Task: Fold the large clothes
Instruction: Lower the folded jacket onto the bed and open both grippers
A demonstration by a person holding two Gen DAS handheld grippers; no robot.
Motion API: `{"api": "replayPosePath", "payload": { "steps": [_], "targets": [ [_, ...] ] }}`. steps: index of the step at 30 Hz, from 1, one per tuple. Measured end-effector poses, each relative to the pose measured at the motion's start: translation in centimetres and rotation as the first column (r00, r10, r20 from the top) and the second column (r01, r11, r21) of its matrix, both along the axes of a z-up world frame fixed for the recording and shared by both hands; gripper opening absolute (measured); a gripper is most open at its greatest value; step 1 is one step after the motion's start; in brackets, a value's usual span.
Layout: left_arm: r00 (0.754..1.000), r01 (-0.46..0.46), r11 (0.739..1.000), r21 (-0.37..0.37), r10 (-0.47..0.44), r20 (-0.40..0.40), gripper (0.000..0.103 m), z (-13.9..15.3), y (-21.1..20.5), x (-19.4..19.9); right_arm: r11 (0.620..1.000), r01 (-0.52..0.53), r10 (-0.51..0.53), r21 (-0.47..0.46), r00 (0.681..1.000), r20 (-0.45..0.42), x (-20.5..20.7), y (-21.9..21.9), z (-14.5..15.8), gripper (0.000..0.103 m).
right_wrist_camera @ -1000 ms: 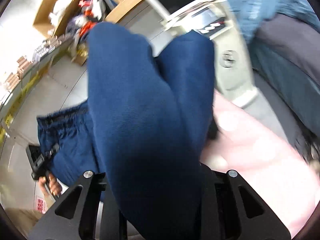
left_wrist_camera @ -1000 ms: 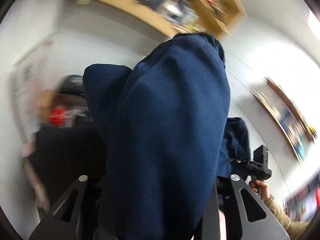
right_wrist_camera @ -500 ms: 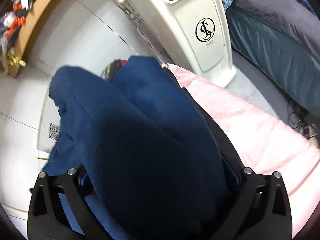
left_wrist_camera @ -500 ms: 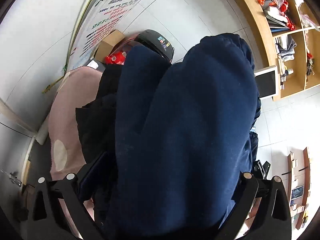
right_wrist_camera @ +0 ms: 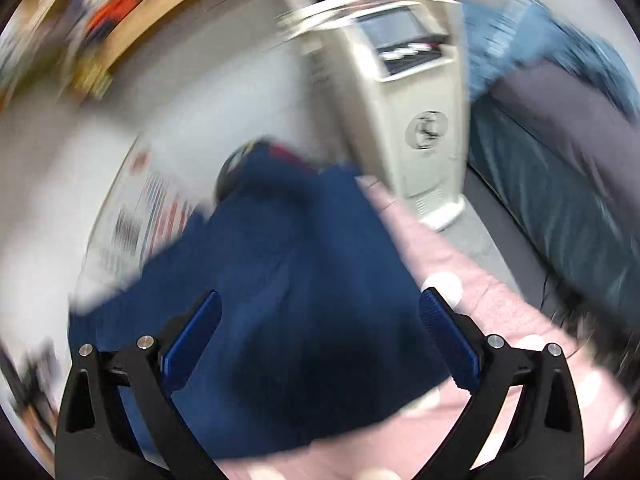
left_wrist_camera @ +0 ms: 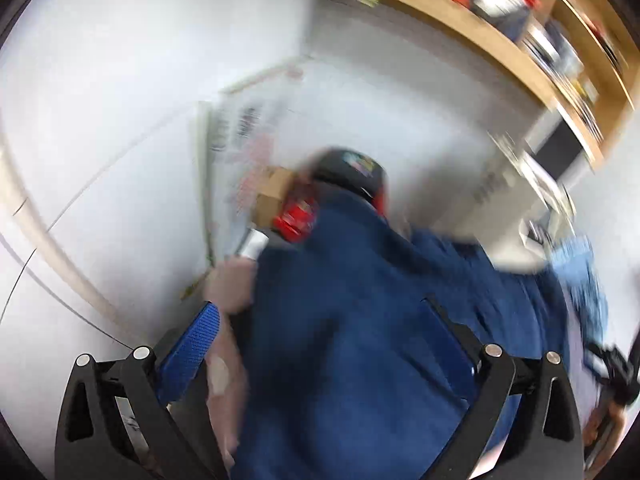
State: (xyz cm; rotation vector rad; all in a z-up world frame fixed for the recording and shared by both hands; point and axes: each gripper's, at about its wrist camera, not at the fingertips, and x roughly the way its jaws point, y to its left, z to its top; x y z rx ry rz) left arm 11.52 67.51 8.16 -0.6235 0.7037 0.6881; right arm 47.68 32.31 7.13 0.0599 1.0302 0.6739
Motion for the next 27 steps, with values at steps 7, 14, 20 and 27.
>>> {"api": "replayPosePath", "payload": {
  "steps": [7, 14, 20, 27],
  "targets": [
    [0.965, 0.203, 0.979, 0.031, -0.195, -0.176, 0.097, -0.2, -11.0, 4.4, 0.963, -0.207, 0.216, -0.171, 0.976, 0.036, -13.1, 2.8, 1.3, 0.098],
    [0.893, 0.268, 0.963, -0.024, -0.258, -0.368, 0.097, -4.0, -16.3, 3.9, 0.935, -0.177, 0.208, -0.309, 0.976, 0.071, -18.8, 2.2, 2.1, 0.098],
    [0.876, 0.281, 0.96, -0.018, -0.264, -0.404, 0.097, -4.7, -17.3, 2.9, 0.932, -0.193, 0.224, -0.307, 0.972, 0.068, -20.6, 2.0, 2.3, 0.098],
    [0.865, 0.292, 0.956, 0.009, -0.26, -0.43, 0.097, -4.4, -17.7, 3.2, 0.901, -0.213, 0.26, -0.377, 0.963, 0.078, -21.0, 3.3, 1.6, 0.098]
  ]
}}
